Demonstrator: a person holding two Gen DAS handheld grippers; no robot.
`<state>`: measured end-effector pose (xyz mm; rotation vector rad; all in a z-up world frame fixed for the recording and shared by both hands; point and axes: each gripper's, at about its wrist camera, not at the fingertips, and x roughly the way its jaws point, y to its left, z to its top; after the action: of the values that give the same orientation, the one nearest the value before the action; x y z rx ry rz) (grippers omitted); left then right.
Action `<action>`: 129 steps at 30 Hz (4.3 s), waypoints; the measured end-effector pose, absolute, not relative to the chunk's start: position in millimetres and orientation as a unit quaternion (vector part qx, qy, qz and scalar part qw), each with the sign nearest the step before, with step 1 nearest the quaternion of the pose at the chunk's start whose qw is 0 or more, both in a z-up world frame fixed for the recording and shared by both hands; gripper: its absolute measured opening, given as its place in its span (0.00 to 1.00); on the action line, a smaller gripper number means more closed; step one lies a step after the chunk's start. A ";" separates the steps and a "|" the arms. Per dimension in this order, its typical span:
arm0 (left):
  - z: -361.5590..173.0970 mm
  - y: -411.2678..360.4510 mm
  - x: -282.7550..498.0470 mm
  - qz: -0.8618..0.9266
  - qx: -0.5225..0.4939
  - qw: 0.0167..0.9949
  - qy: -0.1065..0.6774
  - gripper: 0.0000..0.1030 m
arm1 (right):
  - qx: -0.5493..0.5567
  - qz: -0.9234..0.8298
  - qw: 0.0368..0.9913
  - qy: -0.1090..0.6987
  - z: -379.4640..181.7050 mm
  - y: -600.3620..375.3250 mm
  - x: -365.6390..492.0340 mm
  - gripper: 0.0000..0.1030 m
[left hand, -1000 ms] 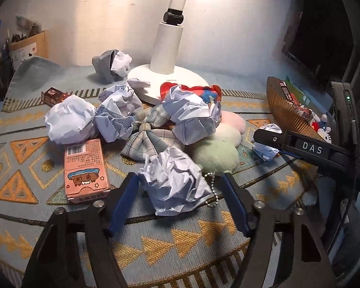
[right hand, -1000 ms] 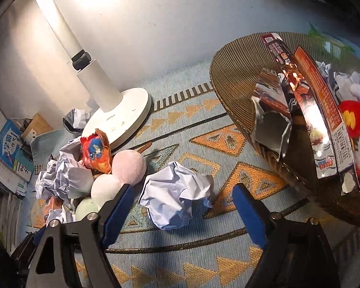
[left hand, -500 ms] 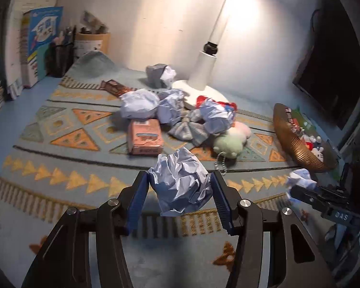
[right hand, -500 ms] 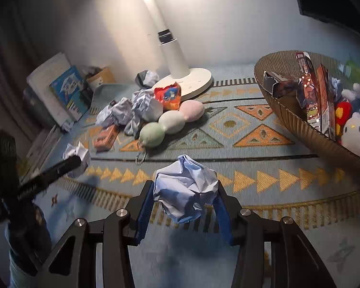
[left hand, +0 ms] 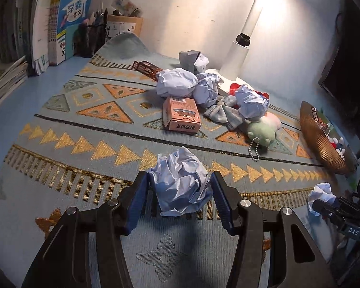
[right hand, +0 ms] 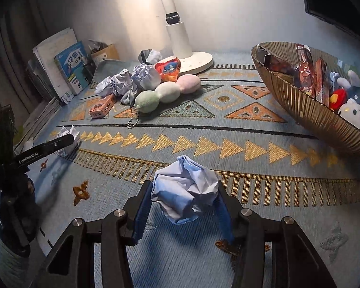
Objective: Organize objects
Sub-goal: 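Carry a paper ball over the glass bowl with the right gripper while the left gripper carries another, then open both grippers over the glass bowl to drop the paper balls, then withdraw both open grippers from the bowl back over the rug, then close the right gripper on a paper ball near the lamp while the left gripper grasps another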
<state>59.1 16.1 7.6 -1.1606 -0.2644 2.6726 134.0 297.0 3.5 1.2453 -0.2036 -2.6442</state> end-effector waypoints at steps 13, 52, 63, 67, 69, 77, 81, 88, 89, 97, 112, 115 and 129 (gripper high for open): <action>6.1 16.6 57.6 0.906 -0.399 0.106 -0.093 0.50 | 0.412 -0.904 0.086 -0.077 6.0 300.7 137.1 0.47; 120.1 340.4 11.0 0.872 -0.320 0.370 0.013 0.68 | 0.340 -0.913 -0.132 -0.182 114.7 506.3 107.1 0.62; 121.4 204.9 43.1 0.901 -0.313 0.298 -0.043 0.76 | 0.323 -0.920 -0.088 -0.205 118.3 482.6 150.2 0.62; 103.5 119.9 56.5 0.925 -0.316 0.210 -0.042 0.81 | 0.321 -0.934 -0.034 -0.154 122.1 415.3 163.3 0.66; 87.0 77.5 57.1 0.931 -0.326 0.160 -0.048 0.83 | 0.326 -0.936 -0.007 -0.128 115.4 377.9 163.9 0.80; 14.4 -22.1 37.3 0.920 -0.379 0.039 -0.095 0.83 | 0.387 -0.921 0.032 -0.044 28.3 273.0 129.8 0.92; 7.7 -26.8 28.3 0.911 -0.395 0.028 -0.117 0.83 | 0.413 -0.908 0.019 -0.065 5.6 276.6 119.6 0.92; 2.3 -20.7 26.9 0.904 -0.417 0.007 -0.096 0.84 | 0.428 -0.899 0.006 -0.097 1.3 291.2 115.0 0.92; 2.4 -21.5 28.4 0.904 -0.416 0.008 -0.098 0.84 | 0.432 -0.897 0.007 -0.096 0.2 290.5 113.9 0.92; 3.4 -24.2 28.9 0.904 -0.414 0.013 -0.105 0.87 | 0.439 -0.894 0.009 -0.089 -2.7 287.9 110.8 0.94; 52.0 -0.2 -39.0 0.922 -0.357 0.141 -0.050 0.93 | 0.419 -0.905 0.064 0.012 44.8 234.8 50.7 0.95; 47.0 13.8 -65.0 0.918 -0.359 0.169 -0.024 0.93 | 0.397 -0.915 0.073 0.016 55.0 220.1 17.0 0.95; 22.1 29.7 -89.6 0.895 -0.383 0.231 0.010 0.52 | 0.412 -0.907 0.082 0.004 28.8 192.4 -59.7 0.40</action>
<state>-89.6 29.7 22.1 -1.0524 0.0278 2.4605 -59.7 192.4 28.8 1.2309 0.0112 -2.7103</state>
